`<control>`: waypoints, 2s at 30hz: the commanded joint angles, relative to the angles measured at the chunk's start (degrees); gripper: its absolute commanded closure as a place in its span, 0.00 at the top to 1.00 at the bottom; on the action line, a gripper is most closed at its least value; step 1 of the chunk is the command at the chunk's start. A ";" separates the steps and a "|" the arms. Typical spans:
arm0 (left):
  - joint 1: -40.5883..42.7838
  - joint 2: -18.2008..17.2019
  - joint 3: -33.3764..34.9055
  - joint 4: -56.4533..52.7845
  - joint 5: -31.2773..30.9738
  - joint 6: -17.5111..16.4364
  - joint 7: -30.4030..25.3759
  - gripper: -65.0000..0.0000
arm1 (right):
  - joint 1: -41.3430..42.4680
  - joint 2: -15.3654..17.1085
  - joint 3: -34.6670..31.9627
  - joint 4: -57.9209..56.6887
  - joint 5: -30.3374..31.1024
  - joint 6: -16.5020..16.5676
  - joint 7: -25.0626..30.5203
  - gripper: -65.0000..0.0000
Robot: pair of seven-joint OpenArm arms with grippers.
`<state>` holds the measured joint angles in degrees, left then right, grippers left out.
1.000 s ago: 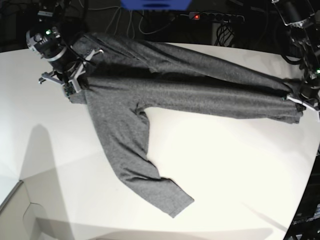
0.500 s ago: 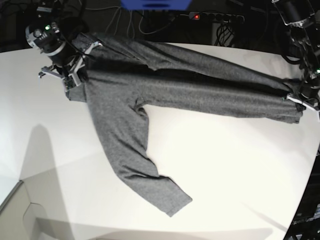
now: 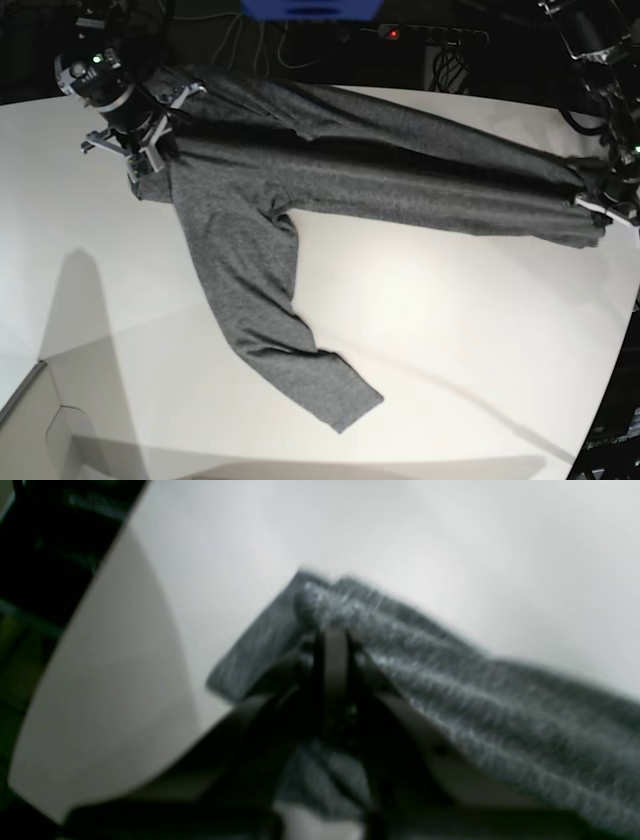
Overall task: Layout the t-shirt on the table in an organized manner, then fold the t-shirt properly
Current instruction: 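Lower the folded edge with both grippers and smooth it along the collar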
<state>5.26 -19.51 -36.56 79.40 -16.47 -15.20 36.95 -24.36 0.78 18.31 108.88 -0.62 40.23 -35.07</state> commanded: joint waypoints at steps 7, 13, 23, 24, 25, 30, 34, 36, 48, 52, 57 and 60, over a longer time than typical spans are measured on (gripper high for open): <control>-0.82 -1.46 -0.41 0.91 -0.01 0.21 -1.74 0.00 | -0.39 0.06 0.11 -4.40 0.58 -0.23 5.93 0.00; -0.82 -1.46 -0.41 0.91 -0.01 0.21 -1.74 0.00 | -1.44 0.06 0.11 -6.24 0.58 -0.23 7.33 0.00; -1.96 -1.46 -0.41 0.30 0.16 0.21 -1.74 0.00 | -5.40 -0.64 -1.56 2.55 0.58 -0.23 6.89 0.00; -2.05 -1.46 -0.41 -0.32 0.16 0.21 -1.74 0.00 | -5.49 -0.73 -1.56 2.46 0.58 -0.23 6.89 0.00; -2.05 -1.46 -0.41 -0.85 0.16 0.21 -1.74 0.00 | -5.75 -0.73 -1.56 2.20 0.58 -0.23 6.89 0.00; -2.05 -1.46 -0.41 -1.02 0.16 0.21 -1.74 0.00 | -4.87 -0.64 -1.56 -2.46 0.58 -0.23 7.33 0.00; -2.05 -1.46 -0.41 -1.11 0.16 0.21 -1.74 0.00 | -3.73 -0.56 -1.56 -5.98 0.58 -0.23 7.42 0.00; -2.05 -1.46 -0.41 -1.11 0.16 0.21 -1.74 0.00 | -3.38 -0.47 -1.56 -7.39 0.58 -0.23 7.42 0.00; -2.05 -1.28 -0.50 -1.11 0.16 0.21 -1.74 0.00 | 1.28 1.82 -1.56 -14.42 0.40 -0.23 7.51 0.00; -1.61 -0.93 -0.50 -1.11 -0.01 0.21 -1.74 0.00 | 3.92 2.87 -1.38 -15.21 0.32 -0.23 7.42 0.00; -1.52 0.47 -1.03 -1.11 0.16 0.21 -1.74 0.00 | 7.35 3.84 -1.29 -15.74 0.23 -0.23 7.07 0.00; -1.52 1.09 -3.66 -1.11 0.16 0.21 -1.30 0.00 | 9.55 5.33 -1.38 -17.76 0.23 -0.23 7.07 0.00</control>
<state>4.25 -17.12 -39.57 77.43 -16.32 -15.22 37.10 -14.85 5.45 16.69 90.67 0.51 40.49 -27.14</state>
